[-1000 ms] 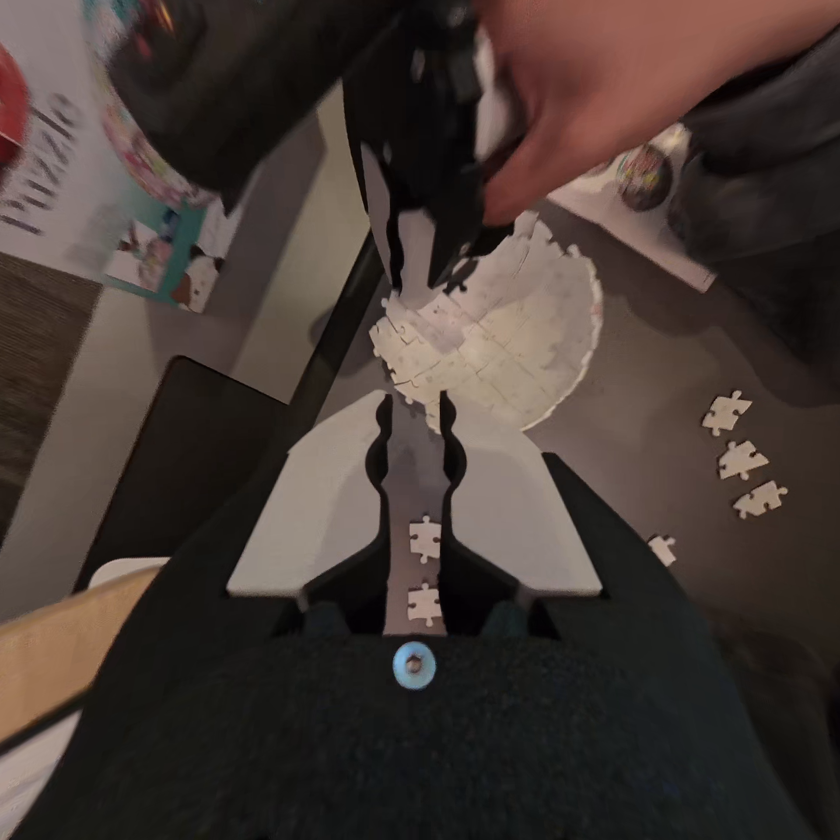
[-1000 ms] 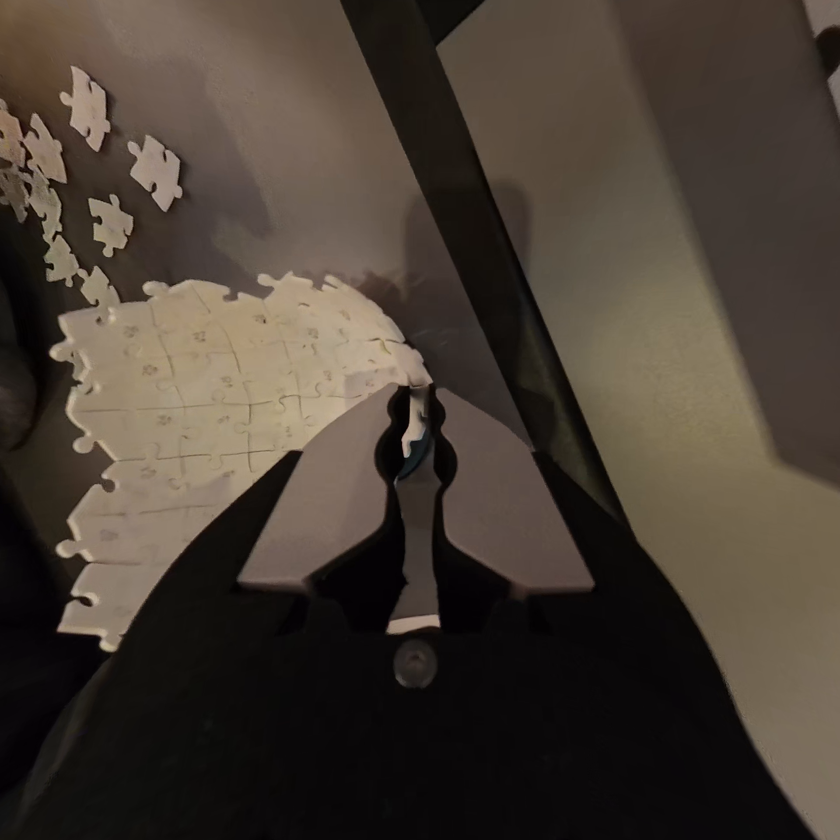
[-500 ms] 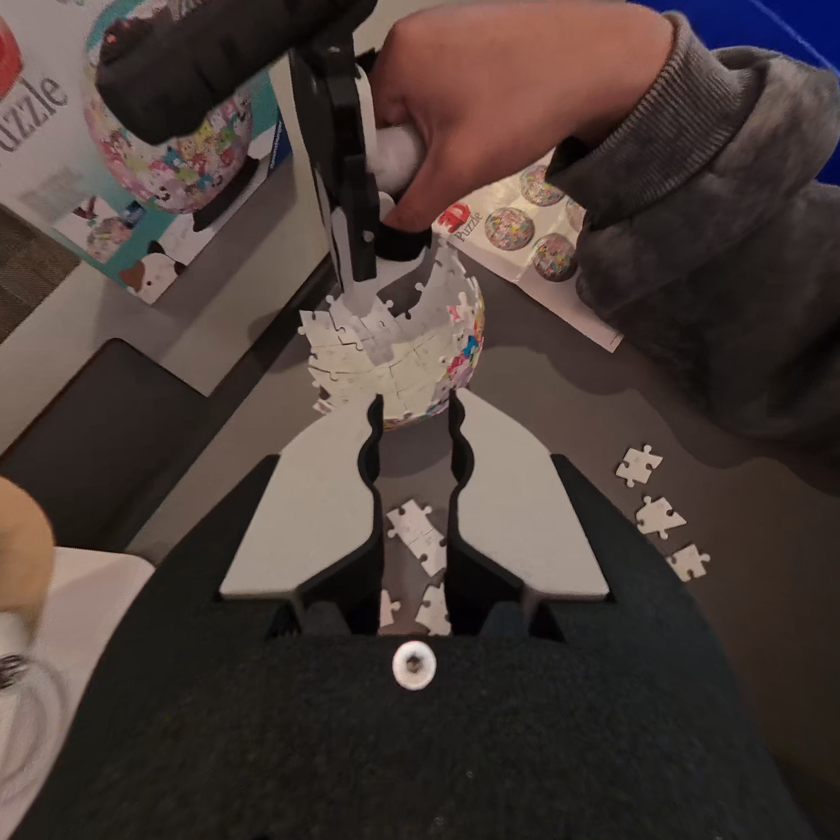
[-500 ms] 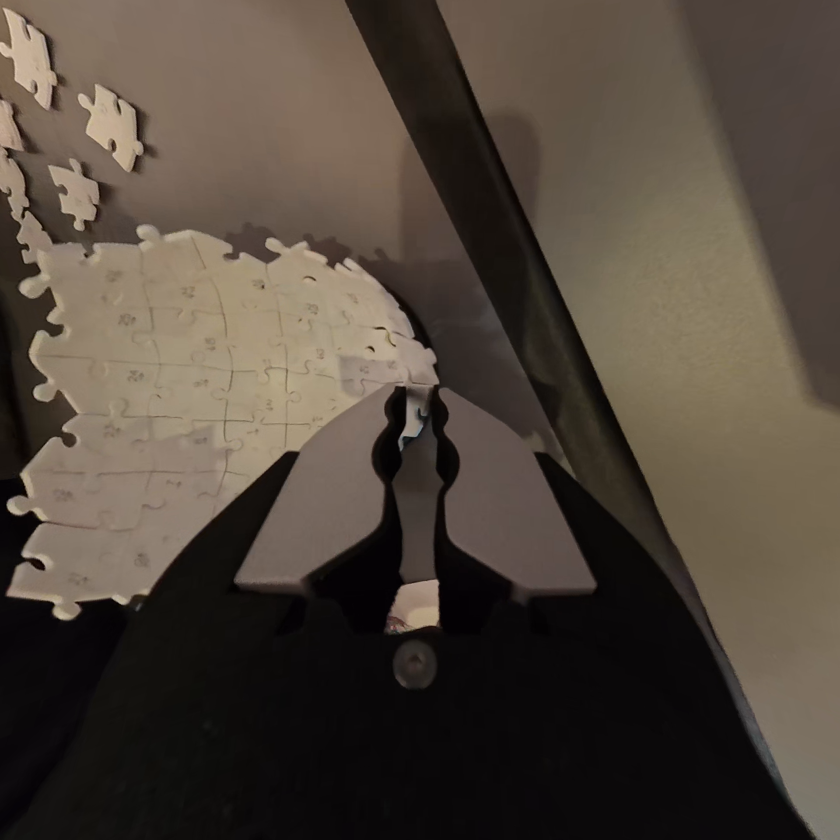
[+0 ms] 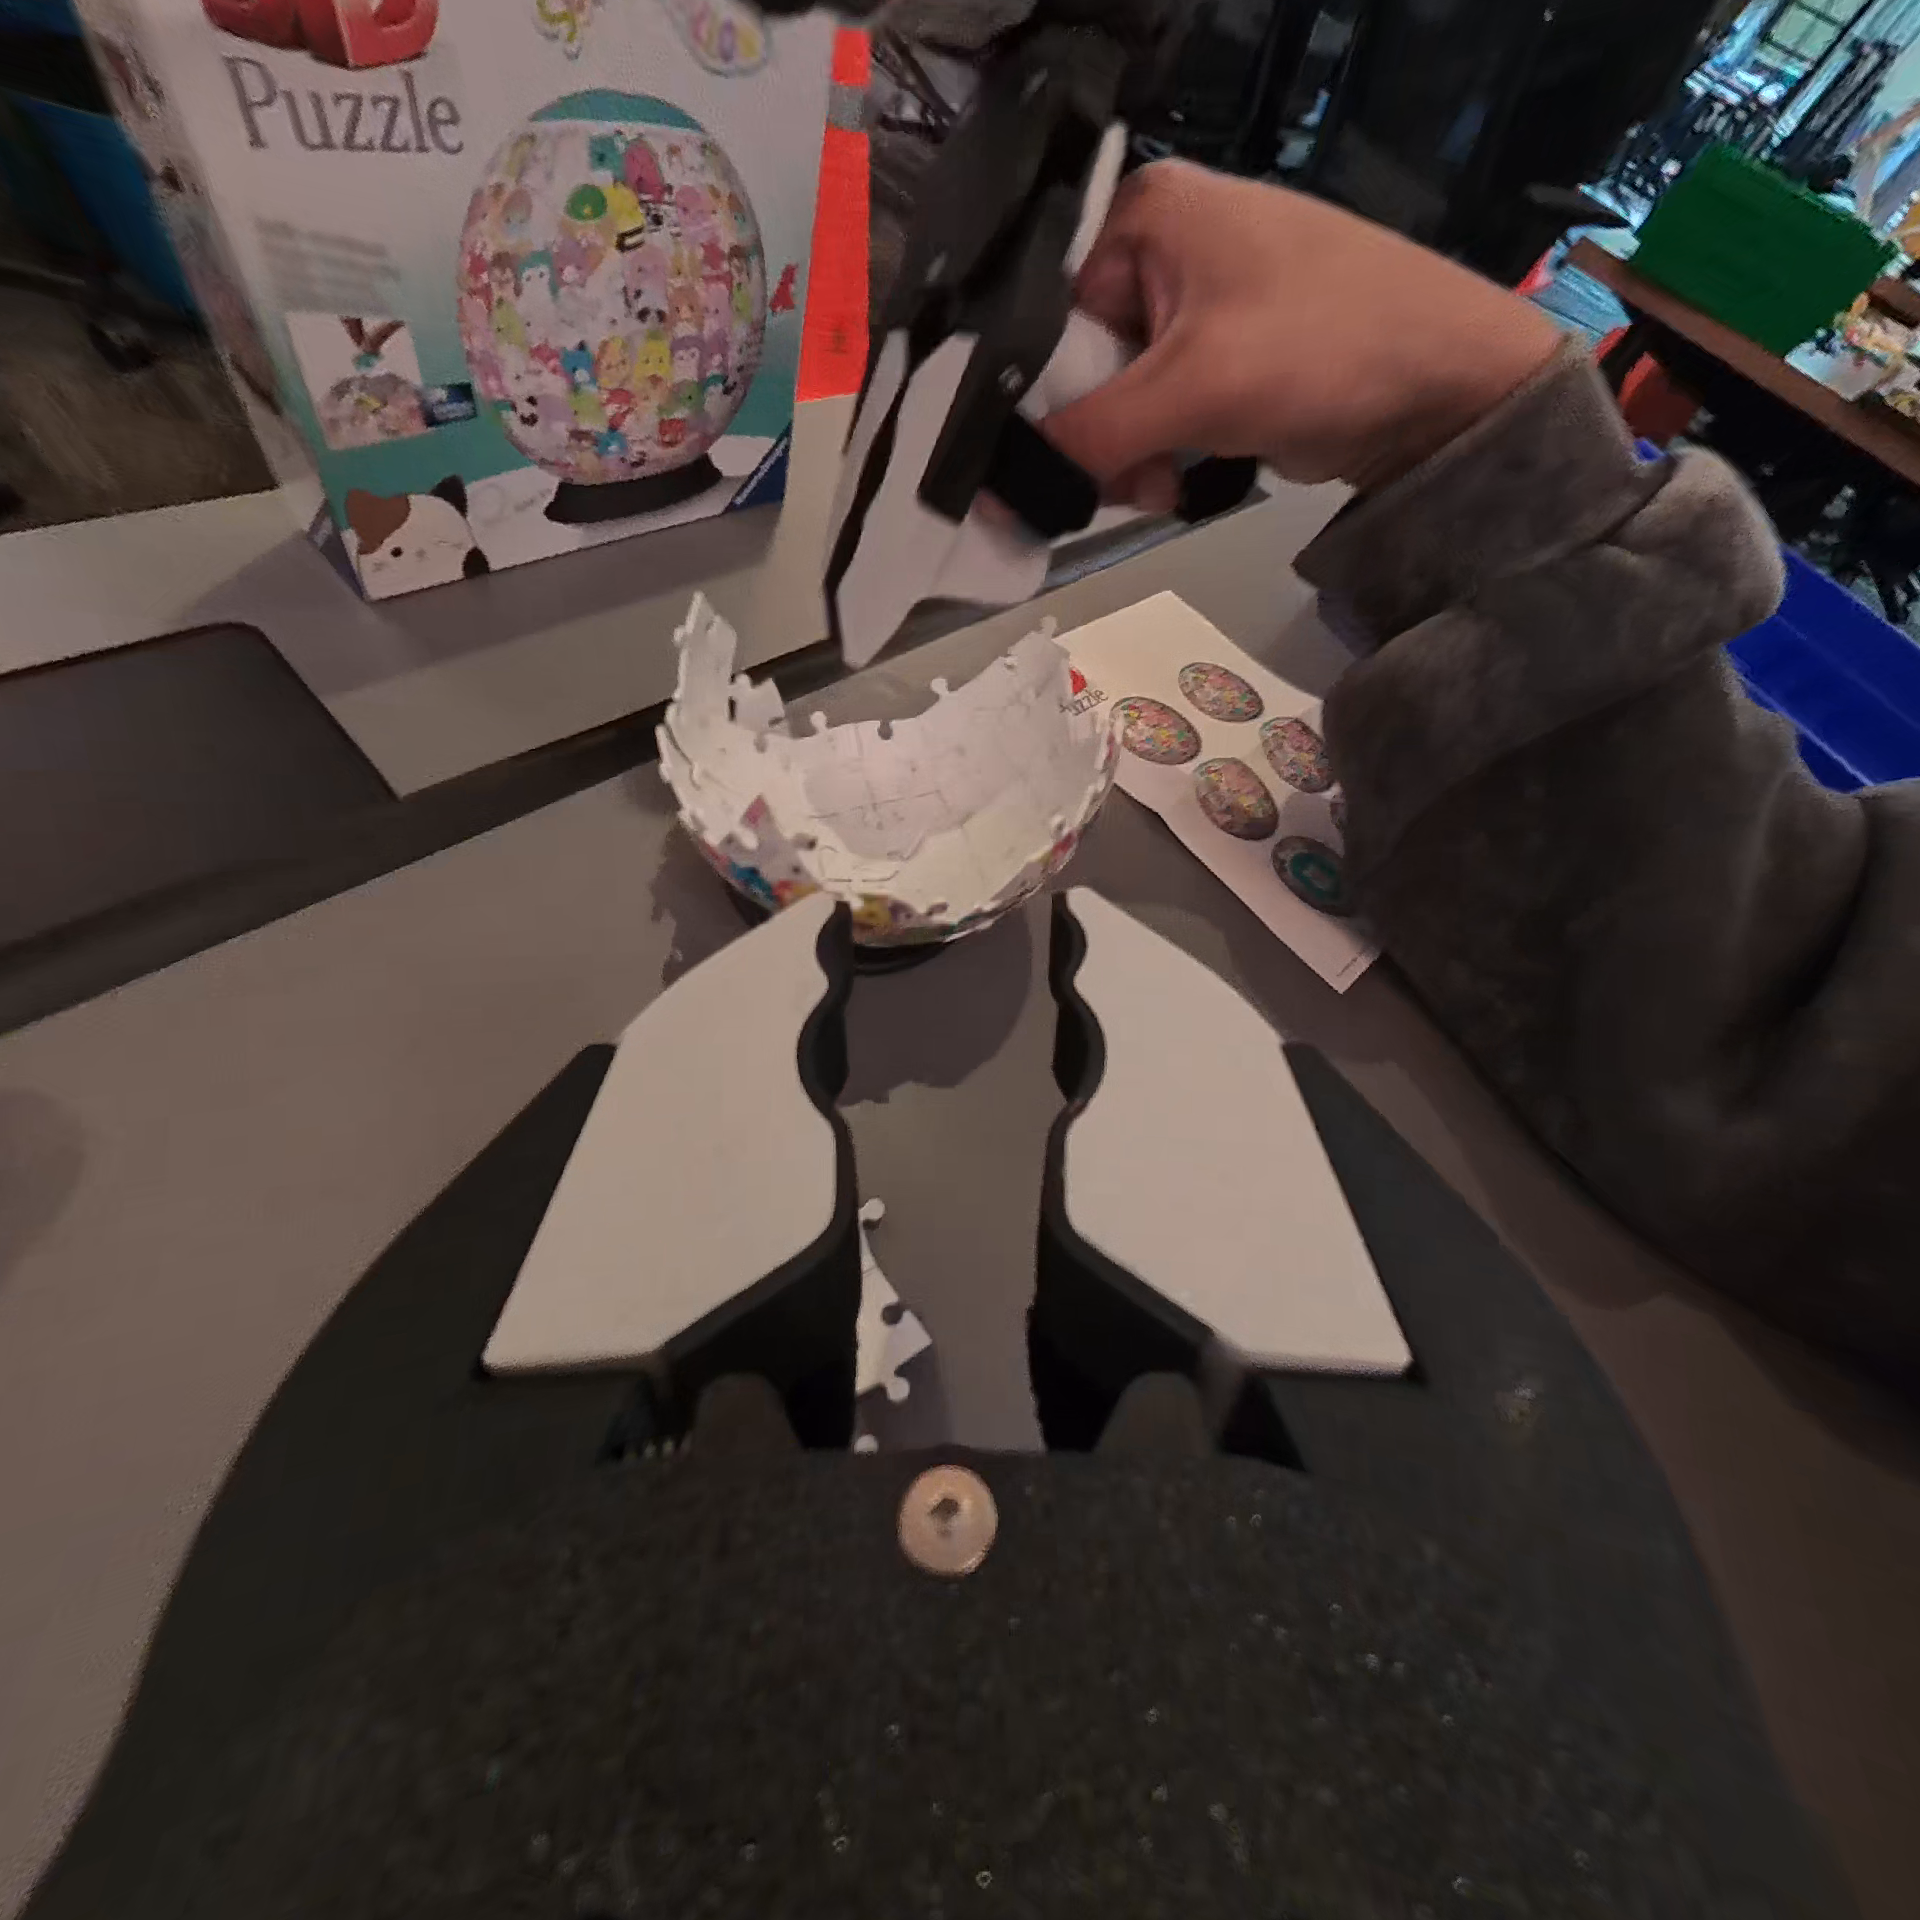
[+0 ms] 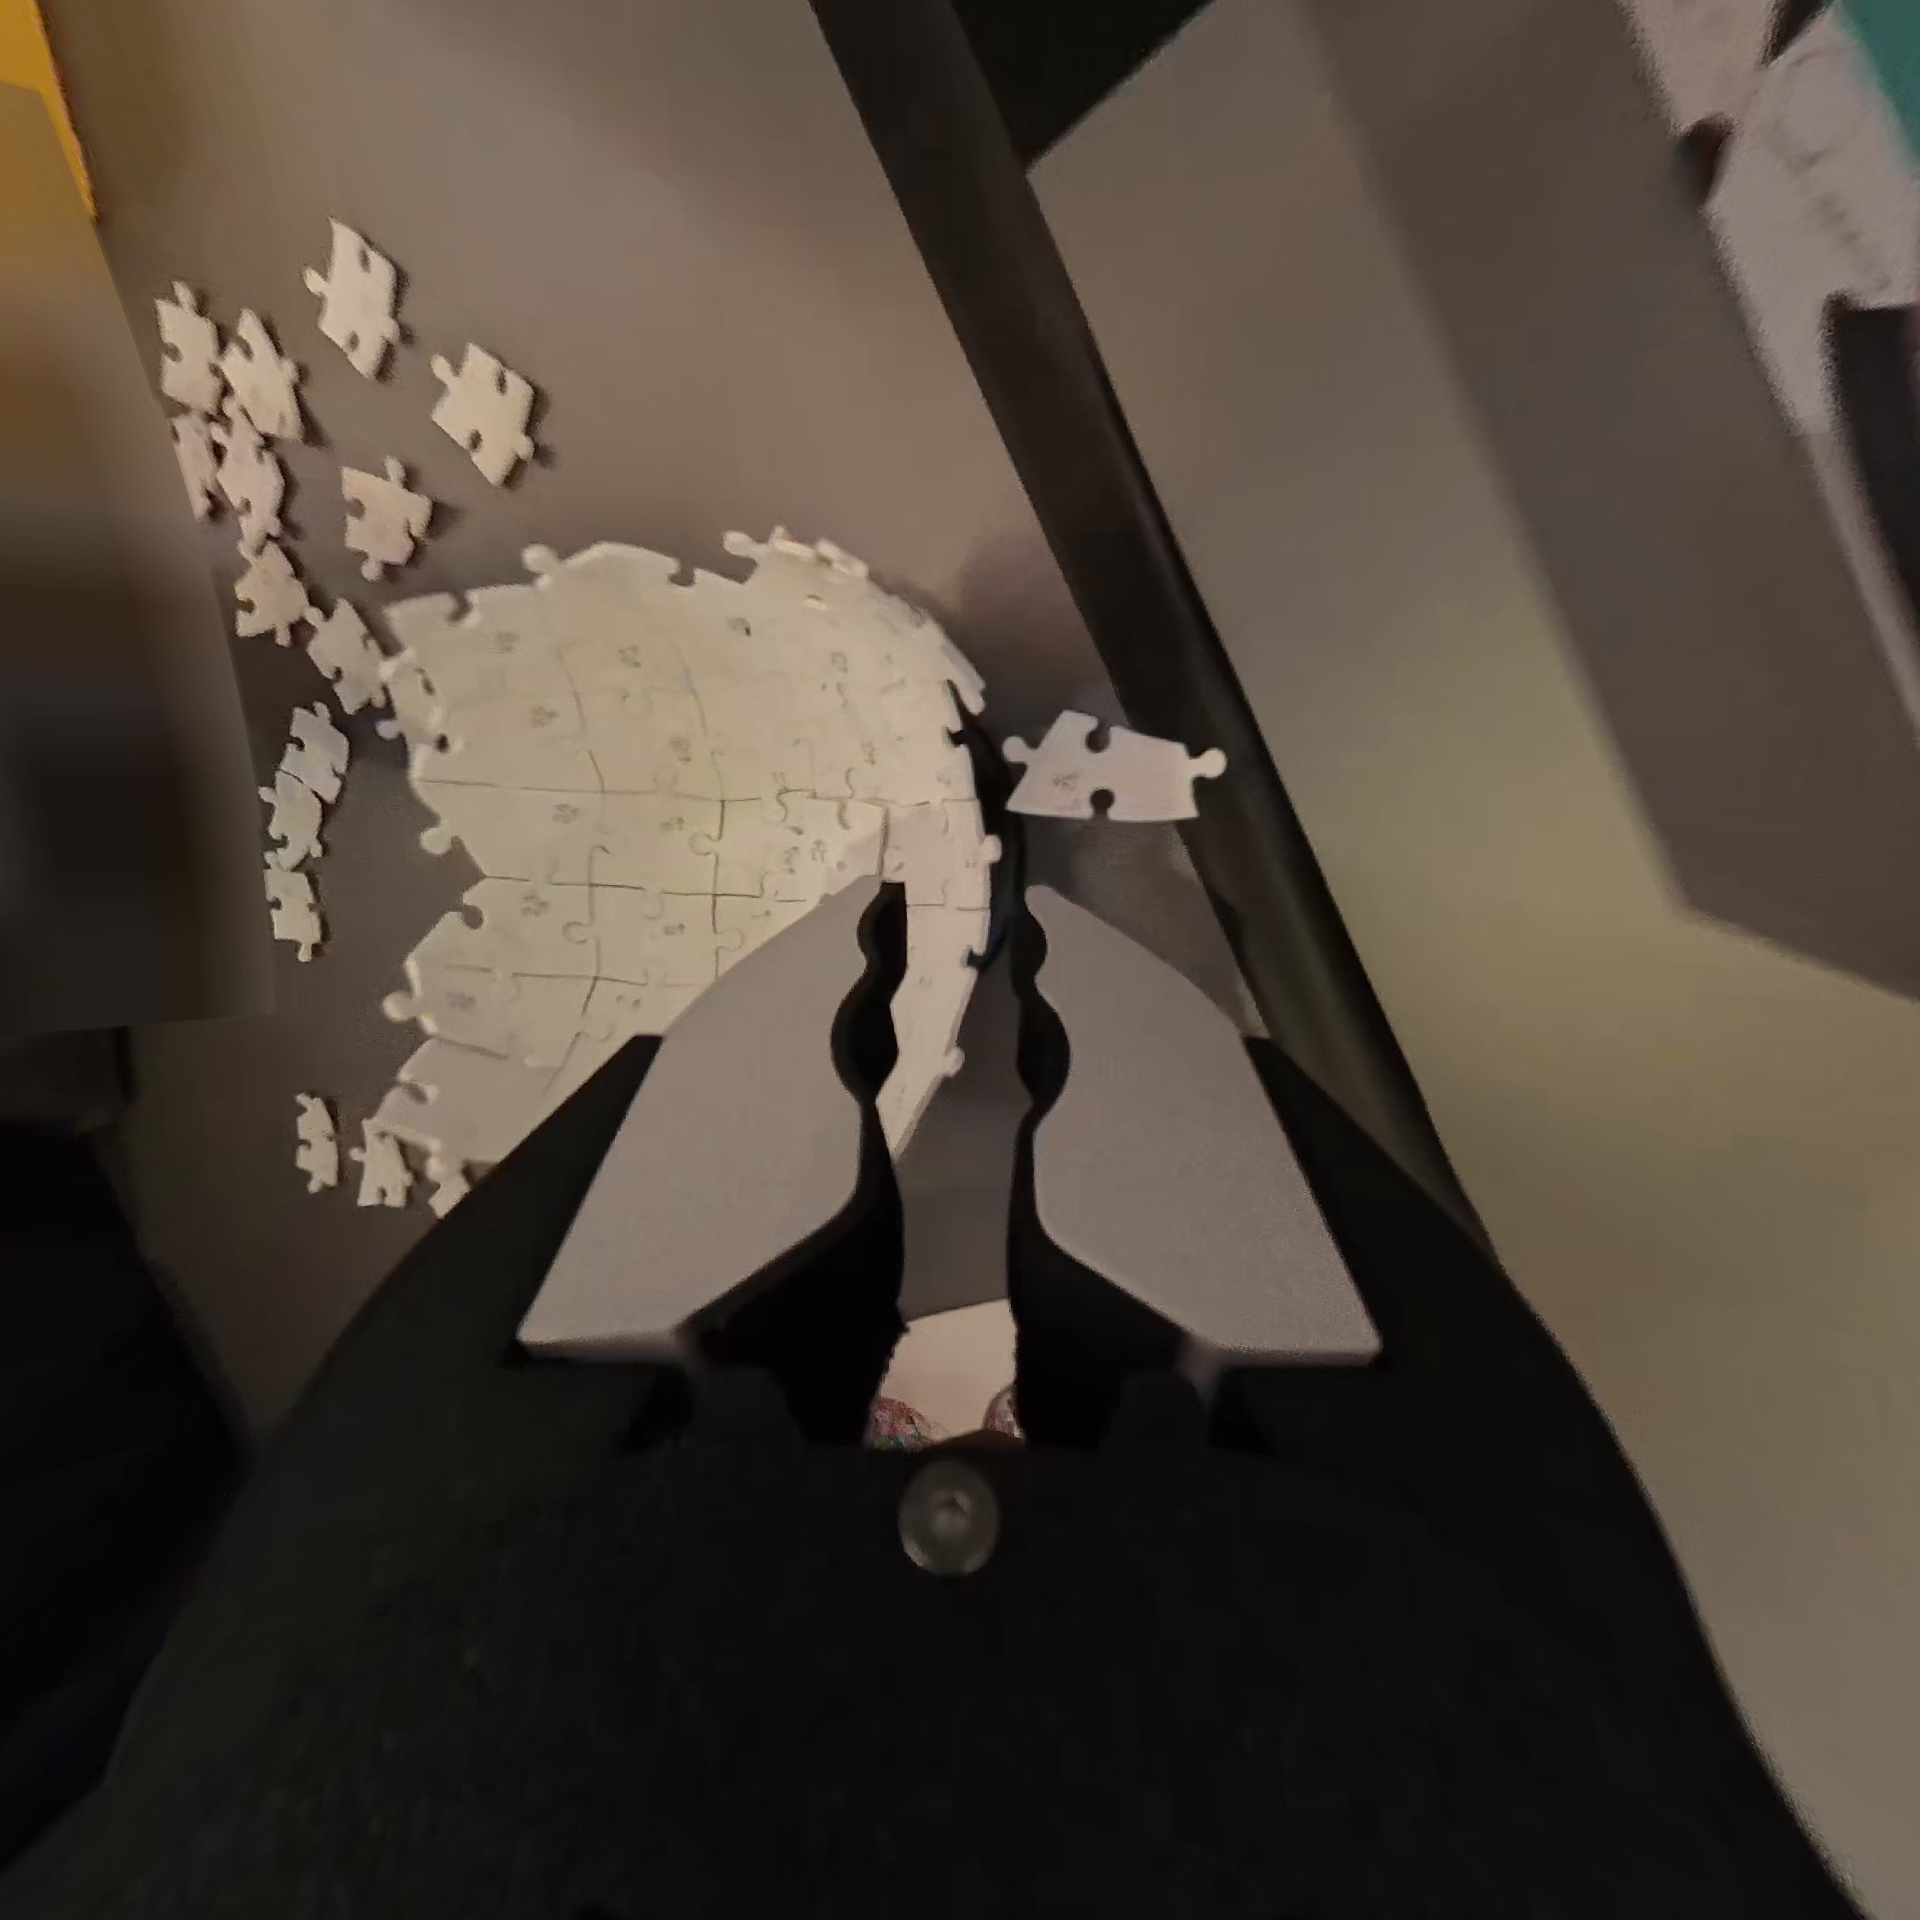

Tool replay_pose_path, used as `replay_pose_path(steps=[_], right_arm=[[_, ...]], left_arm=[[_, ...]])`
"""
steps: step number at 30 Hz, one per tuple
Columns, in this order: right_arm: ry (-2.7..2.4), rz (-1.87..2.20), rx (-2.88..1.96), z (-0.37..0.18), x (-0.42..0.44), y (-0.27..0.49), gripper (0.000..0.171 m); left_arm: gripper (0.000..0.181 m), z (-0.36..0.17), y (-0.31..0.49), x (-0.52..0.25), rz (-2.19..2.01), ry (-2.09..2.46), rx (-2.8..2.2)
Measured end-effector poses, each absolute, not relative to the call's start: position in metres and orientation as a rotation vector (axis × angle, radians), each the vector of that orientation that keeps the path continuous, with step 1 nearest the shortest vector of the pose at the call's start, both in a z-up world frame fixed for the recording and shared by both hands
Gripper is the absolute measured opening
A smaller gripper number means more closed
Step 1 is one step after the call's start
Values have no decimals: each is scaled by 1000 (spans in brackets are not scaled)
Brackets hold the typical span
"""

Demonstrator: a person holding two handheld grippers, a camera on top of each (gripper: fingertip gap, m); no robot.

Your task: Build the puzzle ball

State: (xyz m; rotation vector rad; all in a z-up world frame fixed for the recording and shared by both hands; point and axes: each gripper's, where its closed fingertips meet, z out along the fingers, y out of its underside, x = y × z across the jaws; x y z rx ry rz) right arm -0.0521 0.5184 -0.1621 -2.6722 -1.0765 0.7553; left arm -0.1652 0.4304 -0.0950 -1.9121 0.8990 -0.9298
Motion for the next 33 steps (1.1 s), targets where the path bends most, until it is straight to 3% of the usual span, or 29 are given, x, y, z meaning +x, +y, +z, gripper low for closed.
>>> replay_pose_path(steps=[7, 10, 13, 19, 23, 27, 29, 31, 33], right_arm=[[-837, 635, -2237, -43, -25, 517, 17], [-745, 652, -1887, 17, -31, 487, 19], [-668, 601, -1629, 44, -36, 446, 27], [-607, 450, -1497, -2, -57, 369, 62], [-678, 481, -1690, -71, -76, 318, 72], [-677, 414, -1710, -101, -78, 251, 61], [-658, 377, -1719, -111, -78, 223, 59], [-614, 390, -1781, -122, -76, 199, 57], [-510, 458, -1830, -122, -74, 179, 45]], left_arm=[[48, -80, 417, -178, -904, 818, -1758], [56, -68, 414, -180, -845, 806, -1651], [60, -59, 398, -182, -770, 783, -1585], [78, -63, 322, -181, -812, 772, -1554], [73, -76, 271, -191, -803, 706, -1524], [59, -99, 235, -213, -822, 565, -1515], [56, -81, 213, -230, -864, 492, -1428], [36, -74, 199, -252, -856, 395, -1406], [29, -78, 196, -265, -852, 353, -1428]])
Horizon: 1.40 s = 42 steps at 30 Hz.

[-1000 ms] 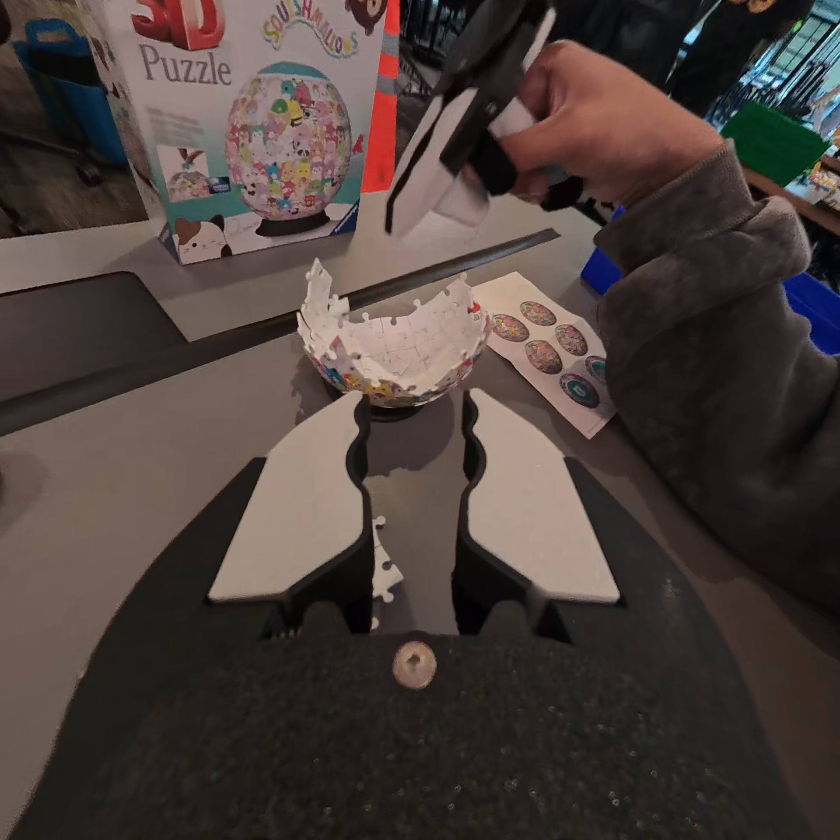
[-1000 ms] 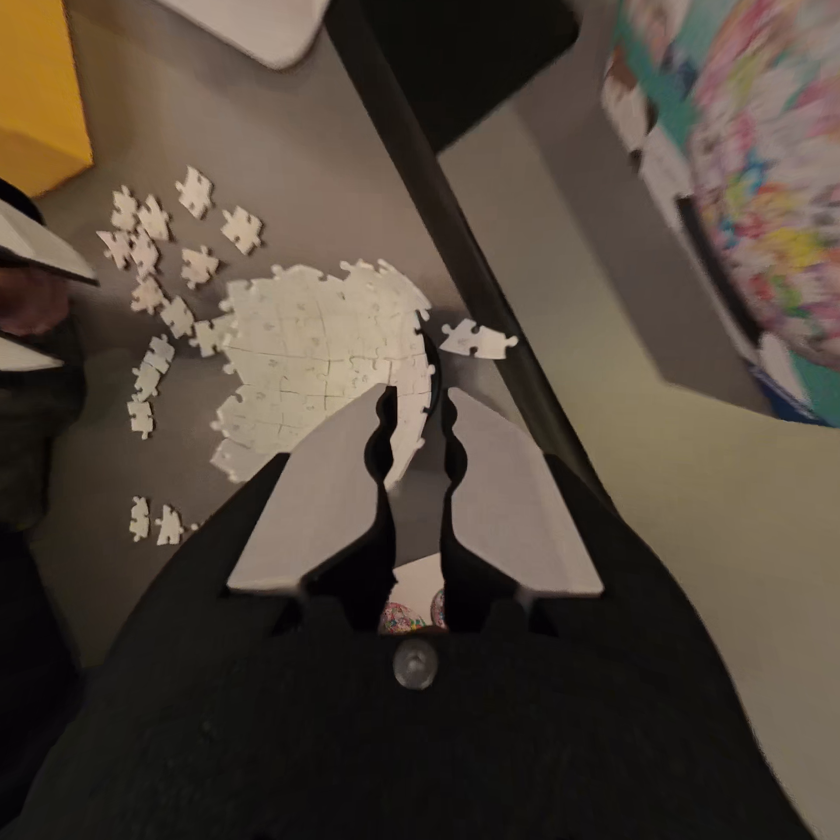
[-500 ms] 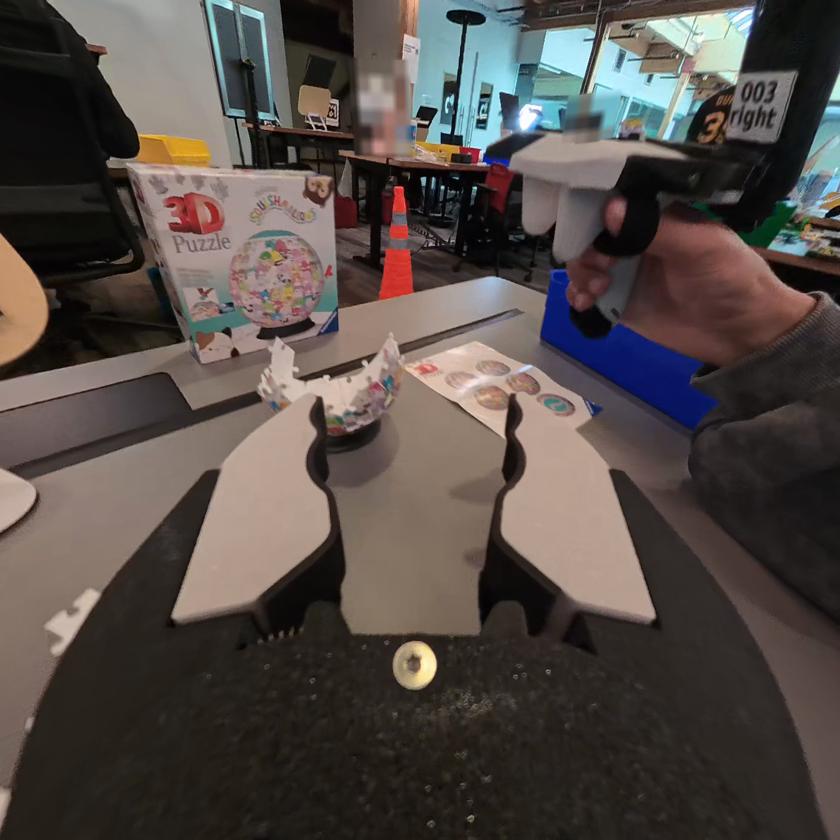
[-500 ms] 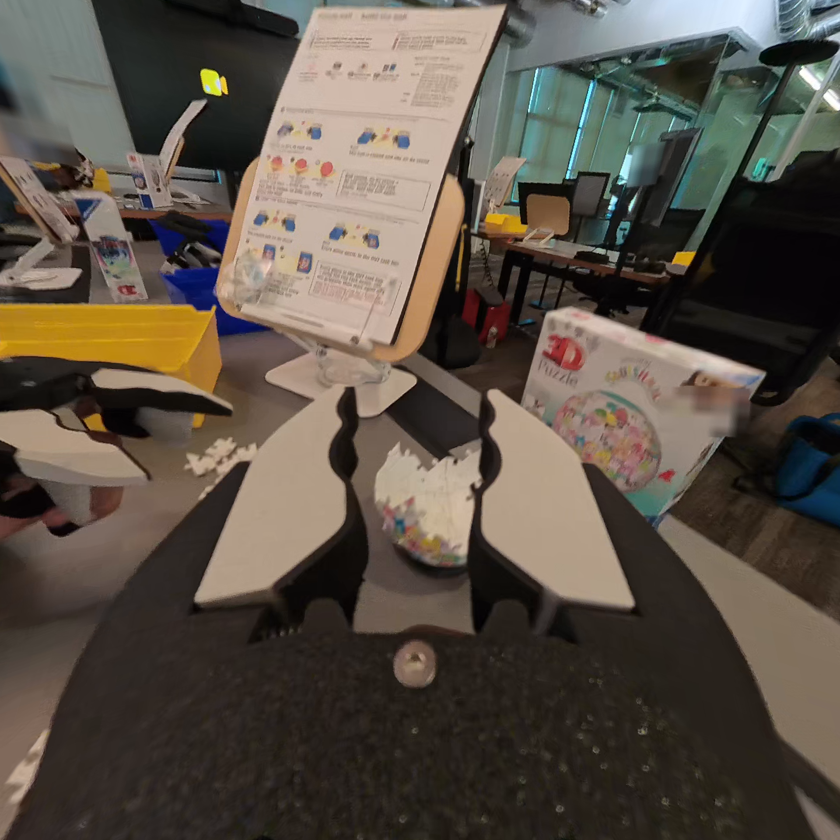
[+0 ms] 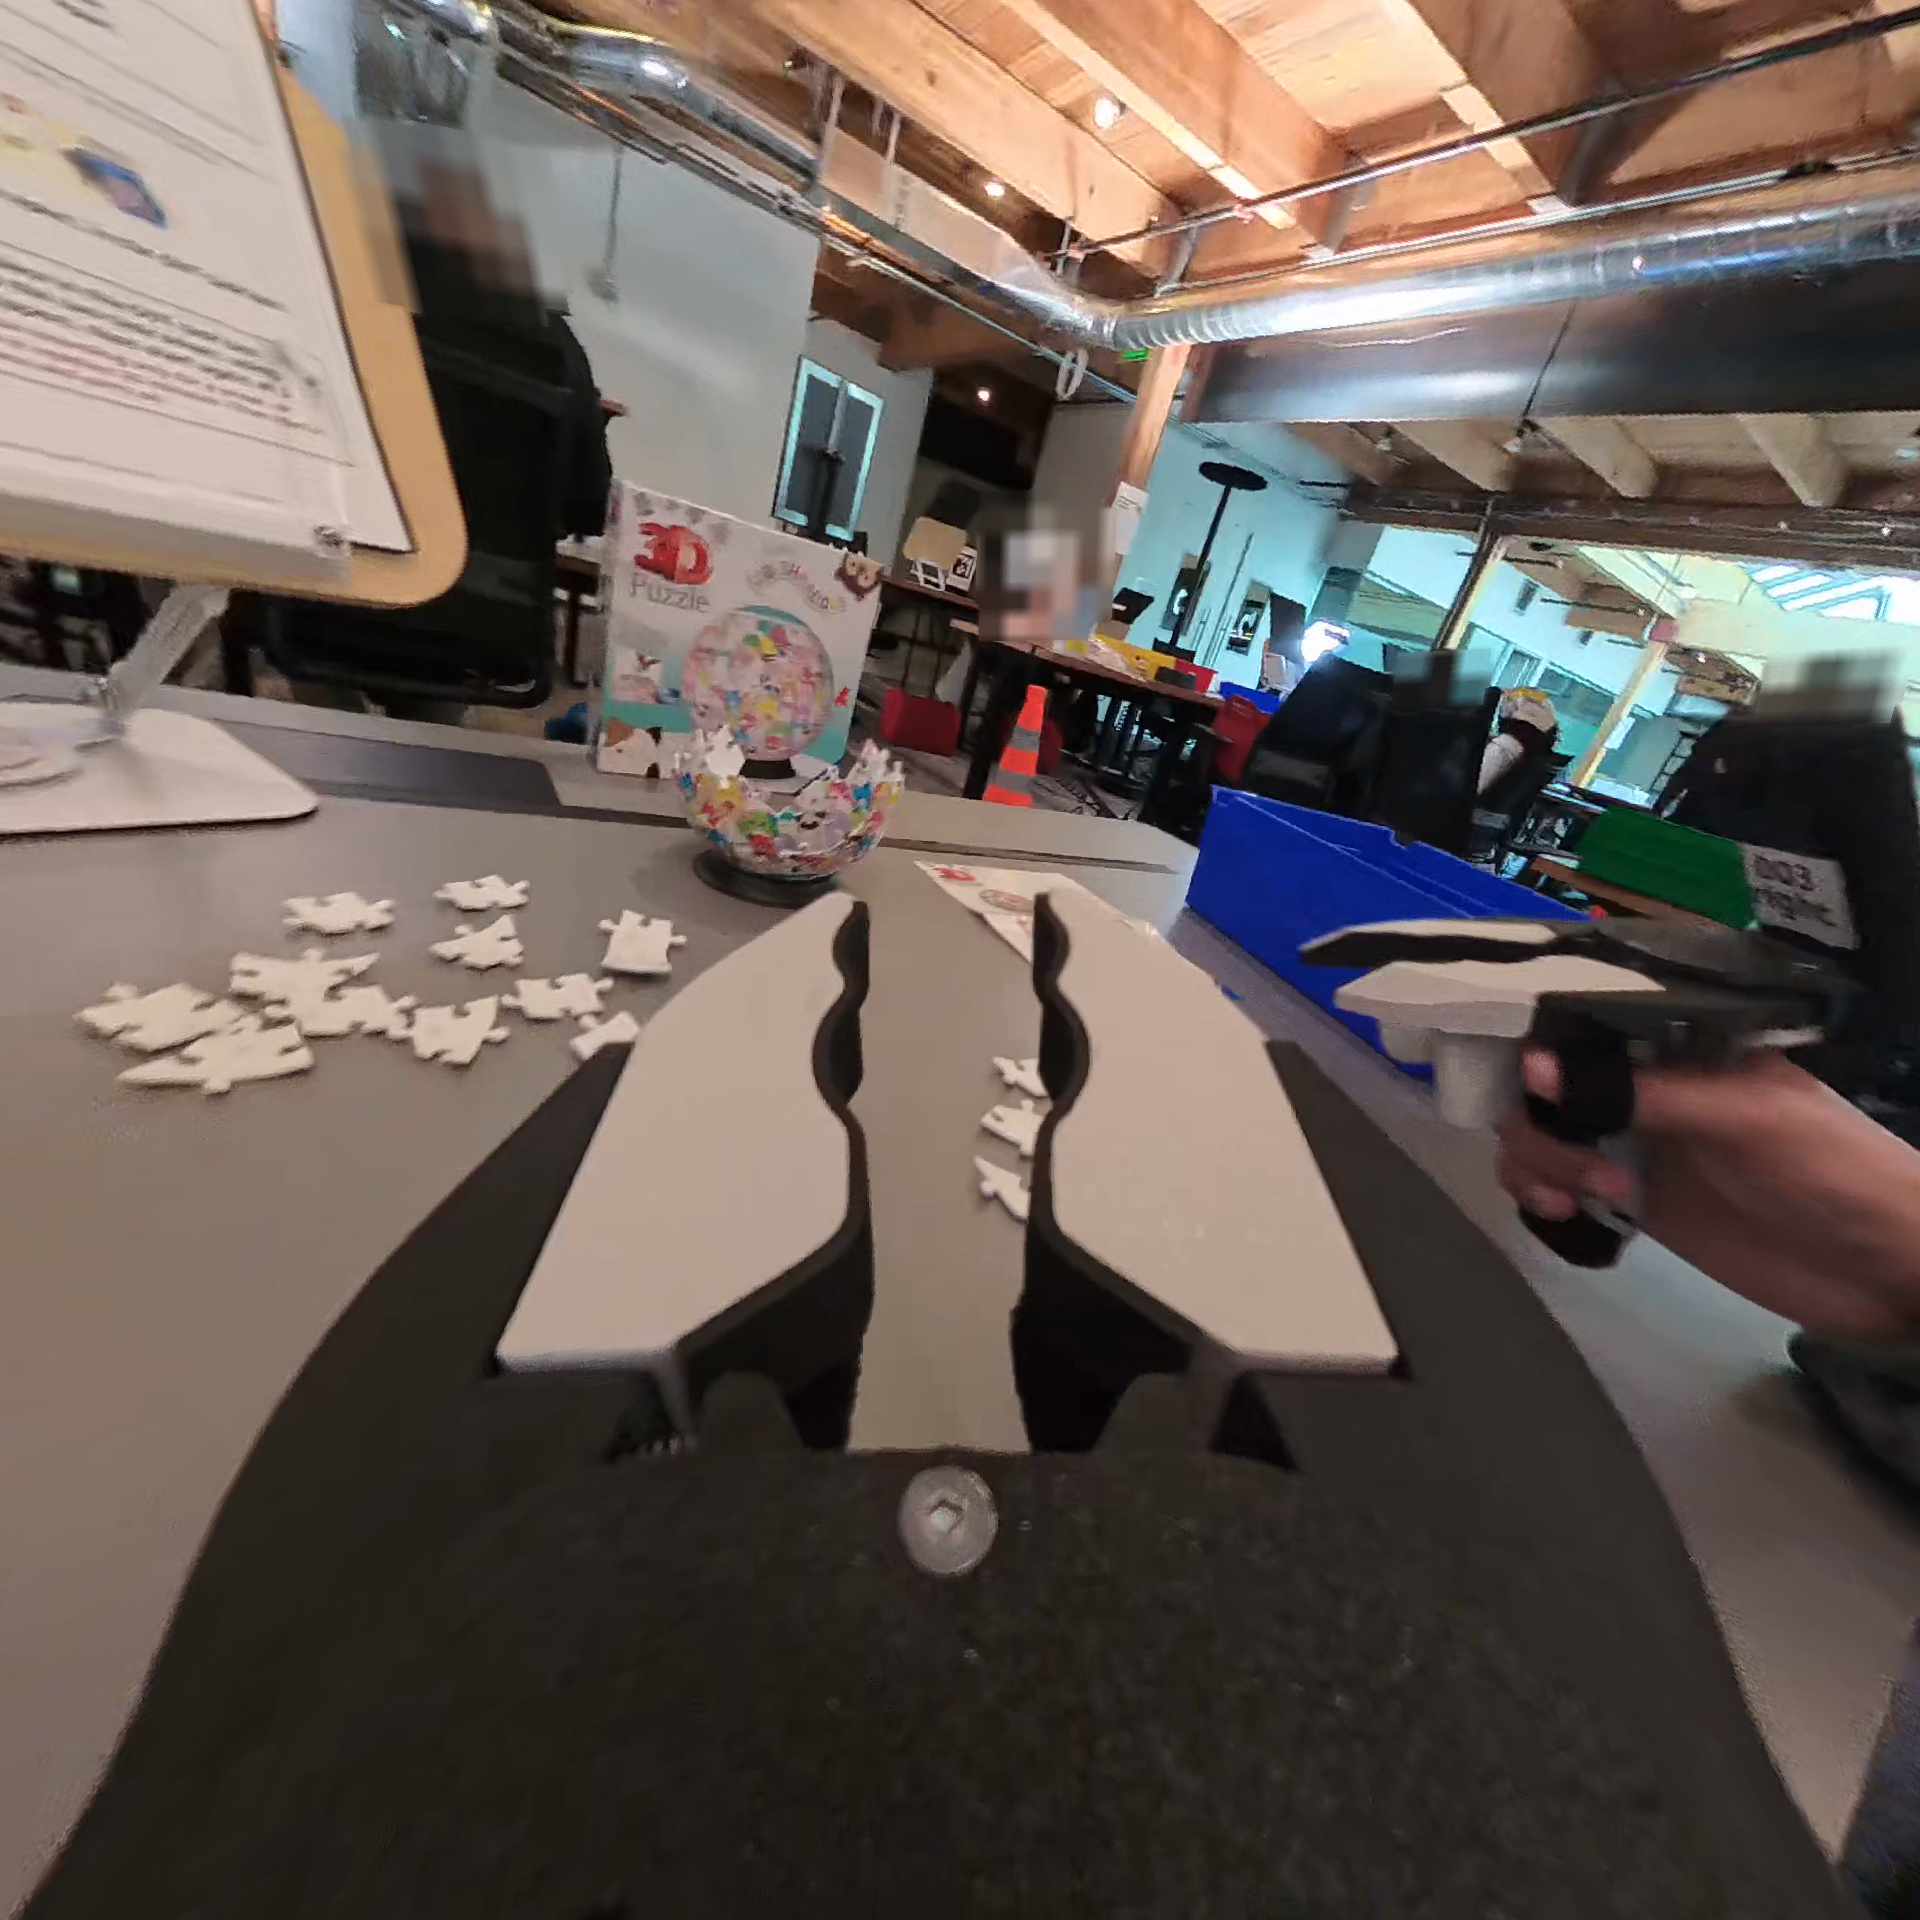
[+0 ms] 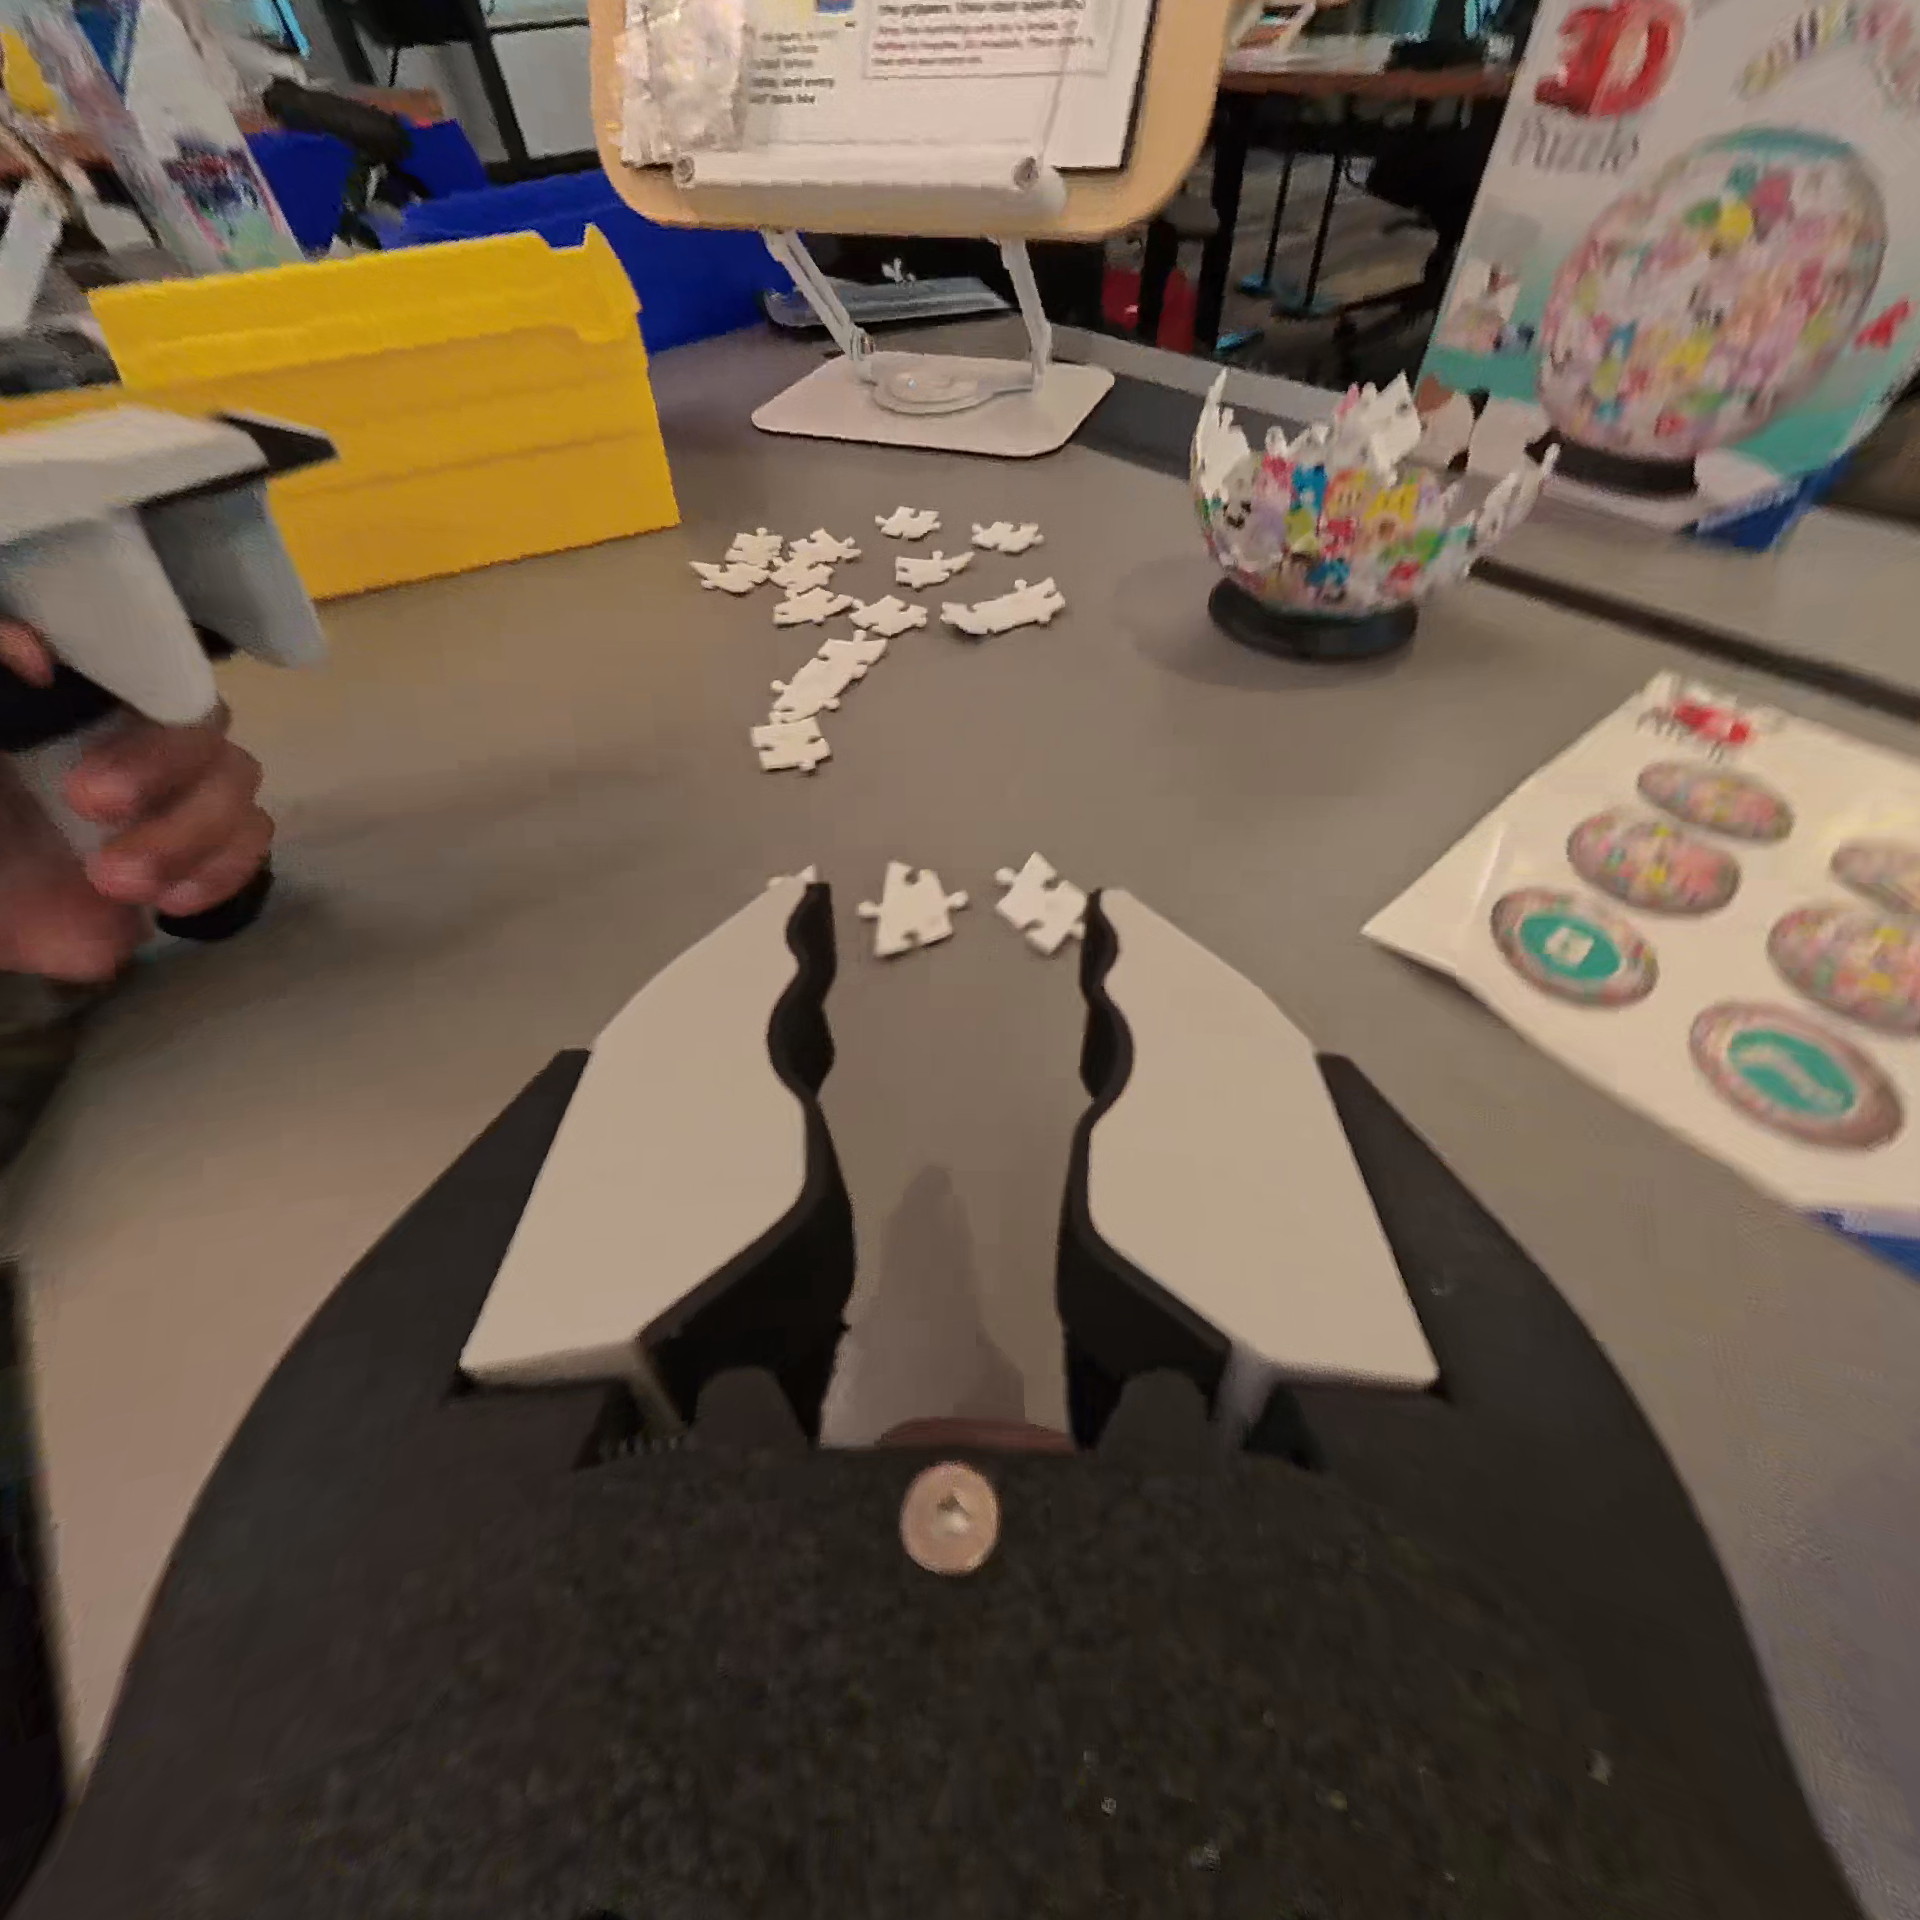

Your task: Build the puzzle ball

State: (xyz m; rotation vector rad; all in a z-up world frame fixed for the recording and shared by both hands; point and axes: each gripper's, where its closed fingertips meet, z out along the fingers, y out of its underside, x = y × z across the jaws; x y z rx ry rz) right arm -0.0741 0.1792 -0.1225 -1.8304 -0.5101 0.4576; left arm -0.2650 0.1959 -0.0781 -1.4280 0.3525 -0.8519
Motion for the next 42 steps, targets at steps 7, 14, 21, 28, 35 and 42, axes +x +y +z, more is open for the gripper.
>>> replay_pose_path(steps=[7, 14, 21, 28, 35, 42], right_arm=[[-427, 237, -1717, -118, -50, 151, 33], [-368, 223, -1806, -136, -47, 151, 81], [-292, 210, -1827, -134, -31, 149, 97], [-353, 445, -1852, -121, -34, 133, 0], [-422, 434, -1863, -128, -39, 132, 0], [-608, 328, -1871, -120, -48, 146, 25]], left_arm=[[60, -87, 207, -266, -691, 364, -1467], [88, -101, 209, -250, -700, 432, -1584], [96, -104, 208, -245, -659, 470, -1623], [0, -111, 188, -231, -680, 655, -1632], [0, -114, 187, -228, -666, 670, -1628], [31, -121, 200, -219, -656, 651, -1719]])
